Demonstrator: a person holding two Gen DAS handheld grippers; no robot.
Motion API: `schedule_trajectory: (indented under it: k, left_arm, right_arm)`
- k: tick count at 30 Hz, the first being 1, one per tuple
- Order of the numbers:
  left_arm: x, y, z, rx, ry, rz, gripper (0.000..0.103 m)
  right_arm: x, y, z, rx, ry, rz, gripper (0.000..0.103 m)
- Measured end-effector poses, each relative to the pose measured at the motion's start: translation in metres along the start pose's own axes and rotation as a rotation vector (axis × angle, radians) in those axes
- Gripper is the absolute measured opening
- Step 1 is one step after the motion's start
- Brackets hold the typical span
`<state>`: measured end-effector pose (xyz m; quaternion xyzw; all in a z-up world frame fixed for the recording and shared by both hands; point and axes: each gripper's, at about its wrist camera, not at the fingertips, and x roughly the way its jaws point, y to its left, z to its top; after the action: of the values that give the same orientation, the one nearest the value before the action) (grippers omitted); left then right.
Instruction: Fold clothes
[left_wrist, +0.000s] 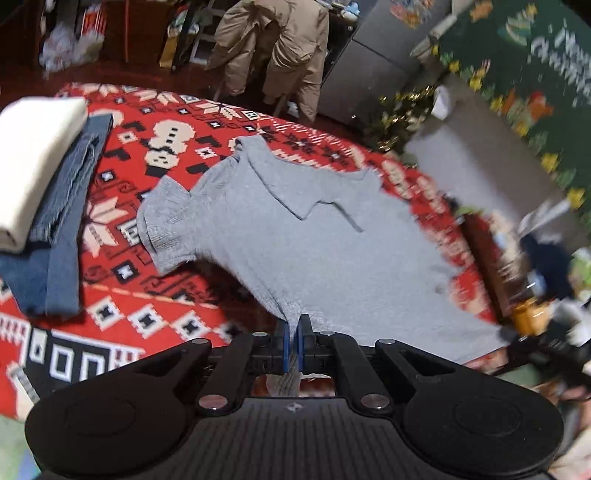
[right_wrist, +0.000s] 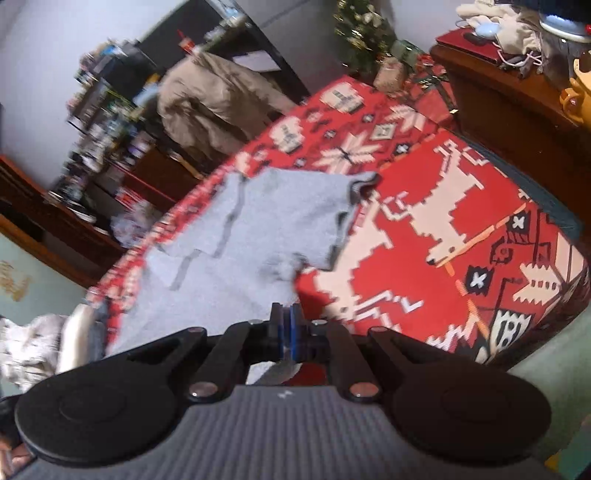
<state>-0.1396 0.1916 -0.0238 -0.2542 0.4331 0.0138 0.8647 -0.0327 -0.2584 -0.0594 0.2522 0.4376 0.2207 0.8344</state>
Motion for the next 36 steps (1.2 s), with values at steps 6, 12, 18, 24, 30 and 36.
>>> schedule_trajectory:
  k: [6,12,18,24,30,36]
  left_arm:
    - [0.018,0.013,0.001,-0.060,0.128,0.085,0.004]
    - [0.068,0.045,-0.002,-0.209,0.168,0.145,0.004]
    - [0.094,0.041,0.007,-0.191,0.145,0.183,0.006]
    - [0.097,0.042,0.008,-0.173,0.122,0.229,0.023]
    - [0.079,0.027,-0.003,-0.083,0.111,0.197,0.048]
    - [0.090,0.031,-0.008,-0.096,0.195,0.221,0.049]
  right_arm:
    - [0.000,-0.005,0.000,0.044,0.042,-0.012,0.003]
    - [0.042,-0.011,0.001,0.014,0.076,-0.149,0.003]
    - [0.077,-0.018,0.000,-0.006,0.102,-0.219,0.004]
    - [0.083,-0.022,0.000,-0.012,0.092,-0.256,0.016]
    - [0.068,-0.003,-0.003,-0.098,0.065,-0.225,0.019]
    - [0.068,0.004,-0.006,-0.129,0.094,-0.237,0.023]
